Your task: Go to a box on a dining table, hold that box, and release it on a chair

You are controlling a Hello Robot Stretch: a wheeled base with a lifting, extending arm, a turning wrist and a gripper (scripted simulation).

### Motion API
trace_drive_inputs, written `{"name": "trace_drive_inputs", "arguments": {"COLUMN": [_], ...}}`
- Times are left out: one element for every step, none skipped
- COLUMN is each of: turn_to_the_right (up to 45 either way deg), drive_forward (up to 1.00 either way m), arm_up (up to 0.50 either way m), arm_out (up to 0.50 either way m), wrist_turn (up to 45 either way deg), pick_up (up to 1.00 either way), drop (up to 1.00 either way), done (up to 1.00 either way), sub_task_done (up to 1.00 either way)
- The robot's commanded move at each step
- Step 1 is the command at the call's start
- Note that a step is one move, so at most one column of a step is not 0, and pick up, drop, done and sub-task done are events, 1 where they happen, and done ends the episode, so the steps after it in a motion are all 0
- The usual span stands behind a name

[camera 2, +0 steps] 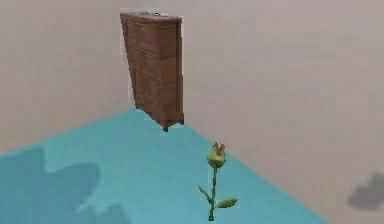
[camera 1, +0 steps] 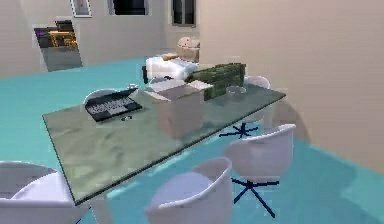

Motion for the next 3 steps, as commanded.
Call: {"name": "trace_drive_inputs", "arguments": {"turn_to_the_right": [42.0, 0.0, 3.0], "drive_forward": [0.0, 1.0, 0.0], "arm_up": [0.0, 0.0, 0.0], "arm_out": [0.0, 0.0, 0.0], "wrist_turn": [0.0, 0.0, 0.0], "pick_up": [0.0, 0.0, 0.0], "drop": [0.0, 0.0, 0.0], "done": [0.0, 0.0, 0.0], "sub_task_done": [0.0, 0.0, 0.0]}}
